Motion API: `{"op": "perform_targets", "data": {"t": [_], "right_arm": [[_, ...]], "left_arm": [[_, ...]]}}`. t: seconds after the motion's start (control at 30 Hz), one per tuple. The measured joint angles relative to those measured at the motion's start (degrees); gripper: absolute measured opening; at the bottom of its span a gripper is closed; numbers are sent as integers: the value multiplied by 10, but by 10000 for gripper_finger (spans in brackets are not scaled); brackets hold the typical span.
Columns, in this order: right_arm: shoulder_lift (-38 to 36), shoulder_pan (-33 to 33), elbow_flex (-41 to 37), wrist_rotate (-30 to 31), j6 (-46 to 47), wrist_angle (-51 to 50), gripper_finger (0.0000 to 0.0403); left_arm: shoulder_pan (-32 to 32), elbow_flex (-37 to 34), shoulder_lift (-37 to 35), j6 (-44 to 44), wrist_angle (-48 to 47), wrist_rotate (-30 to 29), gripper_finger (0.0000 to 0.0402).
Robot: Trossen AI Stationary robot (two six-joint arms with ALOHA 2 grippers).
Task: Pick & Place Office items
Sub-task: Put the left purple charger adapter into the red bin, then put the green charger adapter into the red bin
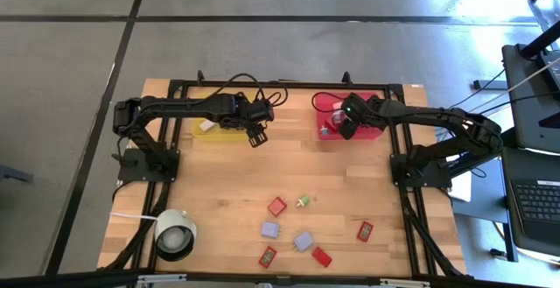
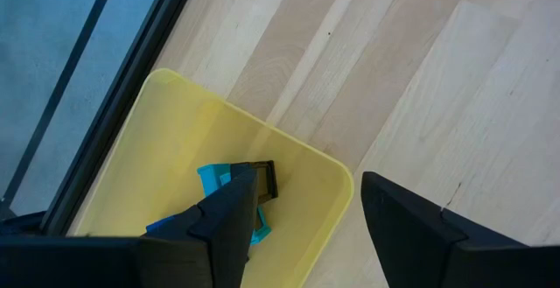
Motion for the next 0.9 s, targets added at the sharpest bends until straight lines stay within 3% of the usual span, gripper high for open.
{"op": "perform_targets", "data": {"t": [0.13,0.33,0.47,0.73,0.9], "right_arm": [[0,0,22,-1,14,-22,292],[0,11,116,-4,31,-120,300],[0,43,151,-87,59,-110,292],[6,222,111,-215,88,49,277],[24,350,81,-206,46,122,276]], "left_arm": [[0,0,0,0,0,0,203],[0,0,0,0,0,0,201],[0,0,0,0,0,0,201],[0,0,0,0,0,0,203],[0,0,0,0,0,0,201]]}}
